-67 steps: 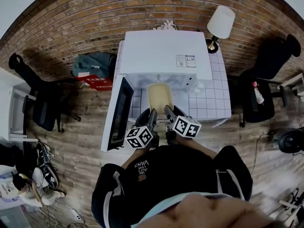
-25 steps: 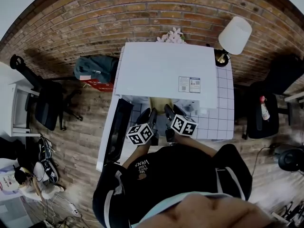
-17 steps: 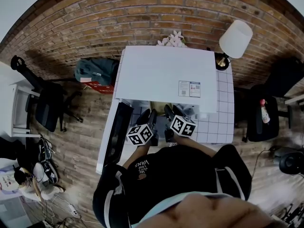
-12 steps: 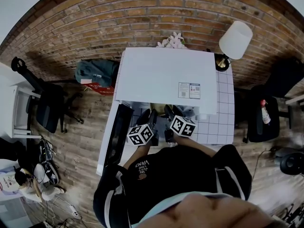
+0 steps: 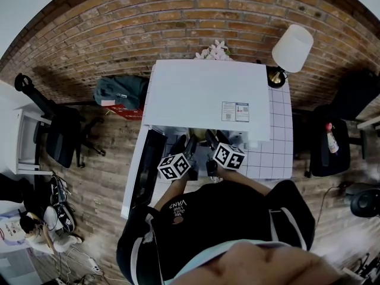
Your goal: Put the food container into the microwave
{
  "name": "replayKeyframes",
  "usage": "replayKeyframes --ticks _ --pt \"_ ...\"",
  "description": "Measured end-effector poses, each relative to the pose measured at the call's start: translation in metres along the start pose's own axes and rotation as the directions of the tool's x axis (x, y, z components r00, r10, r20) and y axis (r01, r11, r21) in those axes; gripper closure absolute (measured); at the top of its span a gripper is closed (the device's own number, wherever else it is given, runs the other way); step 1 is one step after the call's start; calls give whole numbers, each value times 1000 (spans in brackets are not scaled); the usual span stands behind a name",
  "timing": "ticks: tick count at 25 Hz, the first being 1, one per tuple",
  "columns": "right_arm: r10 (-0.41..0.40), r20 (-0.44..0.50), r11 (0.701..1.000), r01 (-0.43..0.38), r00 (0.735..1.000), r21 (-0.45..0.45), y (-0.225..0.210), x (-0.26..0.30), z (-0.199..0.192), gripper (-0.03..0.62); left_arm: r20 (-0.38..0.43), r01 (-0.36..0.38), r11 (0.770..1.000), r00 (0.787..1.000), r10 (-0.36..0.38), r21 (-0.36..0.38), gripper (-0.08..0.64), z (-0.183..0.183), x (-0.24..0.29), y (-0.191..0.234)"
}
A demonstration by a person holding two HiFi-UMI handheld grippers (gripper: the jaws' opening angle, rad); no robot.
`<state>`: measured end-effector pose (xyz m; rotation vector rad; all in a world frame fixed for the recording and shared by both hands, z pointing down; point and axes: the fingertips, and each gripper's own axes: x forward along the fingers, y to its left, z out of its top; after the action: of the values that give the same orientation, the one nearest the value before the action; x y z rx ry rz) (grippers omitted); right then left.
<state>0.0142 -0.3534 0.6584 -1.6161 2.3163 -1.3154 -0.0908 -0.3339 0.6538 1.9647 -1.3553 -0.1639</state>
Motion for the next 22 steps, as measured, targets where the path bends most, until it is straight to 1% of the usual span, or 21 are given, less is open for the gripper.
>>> replayKeyframes --ticks 6,9,11,13,15,16,19,20,21,22 --pt "-6 28 1000 6 1000 10 -2 -17 6 388 22 1 1000 1000 -1 12 337 4 -13 -1" --pt "5 49 1000 -5 999 -1 2 -29 10 388 26 -2 999 1000 0 44 339 5 -21 -1" --pt "6 54 1000 -5 999 -6 3 -36 10 388 19 -1 998 1000 0 64 339 3 -27 -3" --pt "-3 43 1000 3 999 -16 1 -42 4 390 9 3 998 1000 -4 69 341 -3 -32 -5" --pt "-11 25 999 11 1000 -31 -1 -46 -3 392 -11 8 997 1000 -7 76 363 -11 -37 -8" --pt "-14 15 999 14 1000 -38 -2 -48 -8 400 -24 11 996 1000 -9 84 385 -15 -39 -9" --pt "-22 -13 998 21 1000 -55 -3 -51 -19 485 -61 26 994 998 -20 102 455 -26 -43 -14" --pt "-22 -21 998 21 1000 -61 -3 -52 -22 529 -72 31 994 997 -24 103 477 -30 -44 -15" --pt "-20 -28 998 18 999 -66 -2 -51 -25 553 -83 36 994 996 -27 103 491 -33 -44 -16" --pt "-17 -34 997 15 999 -71 -1 -51 -26 563 -94 41 994 995 -31 104 509 -36 -43 -17"
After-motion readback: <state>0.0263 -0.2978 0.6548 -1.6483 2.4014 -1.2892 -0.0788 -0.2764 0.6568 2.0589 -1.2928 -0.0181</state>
